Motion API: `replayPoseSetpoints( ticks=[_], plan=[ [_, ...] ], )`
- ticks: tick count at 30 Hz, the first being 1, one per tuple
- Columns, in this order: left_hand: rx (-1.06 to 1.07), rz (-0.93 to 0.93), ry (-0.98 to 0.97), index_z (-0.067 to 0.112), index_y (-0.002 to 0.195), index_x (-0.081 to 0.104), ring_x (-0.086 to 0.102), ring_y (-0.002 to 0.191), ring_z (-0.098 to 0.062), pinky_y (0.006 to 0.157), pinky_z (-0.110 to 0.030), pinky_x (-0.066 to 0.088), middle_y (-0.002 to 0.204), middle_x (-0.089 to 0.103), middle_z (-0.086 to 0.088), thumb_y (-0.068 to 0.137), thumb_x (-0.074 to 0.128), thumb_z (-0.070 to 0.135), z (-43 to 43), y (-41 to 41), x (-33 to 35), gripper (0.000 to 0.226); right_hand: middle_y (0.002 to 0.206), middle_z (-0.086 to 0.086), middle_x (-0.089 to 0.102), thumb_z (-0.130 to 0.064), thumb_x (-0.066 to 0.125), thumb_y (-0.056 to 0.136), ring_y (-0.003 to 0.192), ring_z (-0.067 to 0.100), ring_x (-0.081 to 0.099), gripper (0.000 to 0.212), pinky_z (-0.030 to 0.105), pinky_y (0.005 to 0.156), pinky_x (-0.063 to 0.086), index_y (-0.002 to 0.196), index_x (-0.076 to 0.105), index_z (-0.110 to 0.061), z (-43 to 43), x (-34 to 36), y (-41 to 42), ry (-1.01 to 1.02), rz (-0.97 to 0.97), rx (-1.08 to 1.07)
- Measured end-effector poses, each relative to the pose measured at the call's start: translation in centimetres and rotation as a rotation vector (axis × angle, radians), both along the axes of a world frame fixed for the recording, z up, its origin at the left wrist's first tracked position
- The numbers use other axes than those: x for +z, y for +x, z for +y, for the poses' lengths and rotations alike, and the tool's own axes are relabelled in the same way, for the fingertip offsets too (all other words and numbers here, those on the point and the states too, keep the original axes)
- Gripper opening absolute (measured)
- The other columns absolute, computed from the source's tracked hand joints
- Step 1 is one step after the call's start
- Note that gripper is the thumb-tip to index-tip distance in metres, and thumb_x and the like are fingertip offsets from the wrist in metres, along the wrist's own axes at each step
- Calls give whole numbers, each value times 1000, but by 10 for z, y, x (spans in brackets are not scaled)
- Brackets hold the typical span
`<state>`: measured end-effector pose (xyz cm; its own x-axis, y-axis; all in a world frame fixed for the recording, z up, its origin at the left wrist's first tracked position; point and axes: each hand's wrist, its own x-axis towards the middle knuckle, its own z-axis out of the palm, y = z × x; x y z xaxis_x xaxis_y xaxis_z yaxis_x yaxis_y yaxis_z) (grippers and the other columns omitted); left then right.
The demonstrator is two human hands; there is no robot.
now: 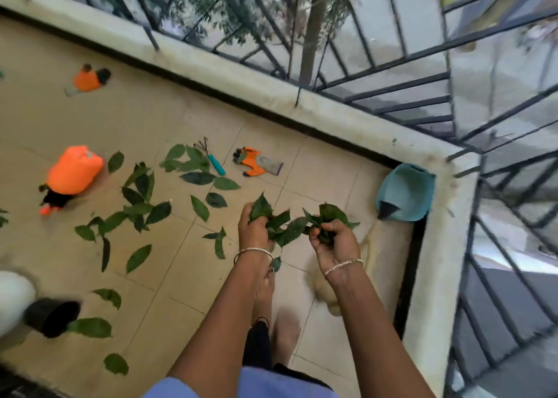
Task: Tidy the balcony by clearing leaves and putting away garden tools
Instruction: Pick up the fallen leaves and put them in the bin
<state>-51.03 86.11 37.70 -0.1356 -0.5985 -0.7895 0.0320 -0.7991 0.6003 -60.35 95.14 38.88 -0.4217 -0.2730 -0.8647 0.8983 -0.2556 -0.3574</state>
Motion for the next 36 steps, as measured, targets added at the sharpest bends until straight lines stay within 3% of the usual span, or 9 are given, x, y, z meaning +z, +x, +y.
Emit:
replayPoseSetpoints(
  ticks=[2,7,12,15,17,20,27,32,36],
  plan=[
    [-6,17,9,7,127,54,65,84,-32,79,-50,55,107,65,-19,94,40,-8,11,-6,54,39,83,14,55,12,40,87,69,23,51,24,21,45,48,73,50,-5,16,57,-1,-12,18,-27],
    [-110,44,-9,10,87,58,55,62,-24,64,-34,50,78,58,-14,93,35,-12,52,-13,175,33,75,11,54,9,43,84,60,21,47,19,20,41,45,73,50,-6,72,174,5,40,60,-54],
    [-272,119,-10,12,85,59,60,65,-23,60,-33,54,78,61,-12,93,40,-8,89,-18,244,29,71,11,55,8,43,84,56,20,48,19,19,40,45,73,52,-5,116,247,18,94,133,-193],
    [-381,179,7,7,101,60,60,68,-26,65,-37,54,83,61,-15,93,38,-7,107,-19,274,28,75,12,59,7,43,84,58,20,51,18,19,41,45,80,56,-4,134,281,32,69,175,-306],
    [-487,224,14,5,108,59,62,64,-25,56,-33,56,83,62,-16,93,38,-8,117,-18,291,29,73,11,60,8,44,83,59,20,52,19,20,41,45,77,57,-4,148,300,46,59,218,-413],
    [-618,285,18,5,95,61,65,51,-16,42,-23,52,67,66,-11,93,43,-6,126,-11,318,21,72,11,58,9,43,82,60,21,50,19,20,40,44,75,56,-4,166,318,76,28,247,-608],
    [-923,367,50,9,126,60,64,102,-38,88,-52,54,112,66,-19,90,42,-5,154,31,338,42,80,12,54,9,43,84,64,22,49,16,21,42,47,79,51,-4,204,338,173,12,310,-973],
    [-1138,311,140,14,108,60,63,75,-26,61,-33,59,88,65,-12,95,42,-2,205,77,336,28,77,11,53,8,41,86,64,22,48,19,20,41,47,76,49,-6,251,340,249,69,334,-1233],
    [-1304,334,205,10,109,66,67,73,-30,77,-53,58,83,69,-14,94,42,-3,257,107,323,31,73,10,50,7,42,86,63,22,46,19,22,40,48,77,50,-7,296,335,308,144,309,-1413]
  ],
)
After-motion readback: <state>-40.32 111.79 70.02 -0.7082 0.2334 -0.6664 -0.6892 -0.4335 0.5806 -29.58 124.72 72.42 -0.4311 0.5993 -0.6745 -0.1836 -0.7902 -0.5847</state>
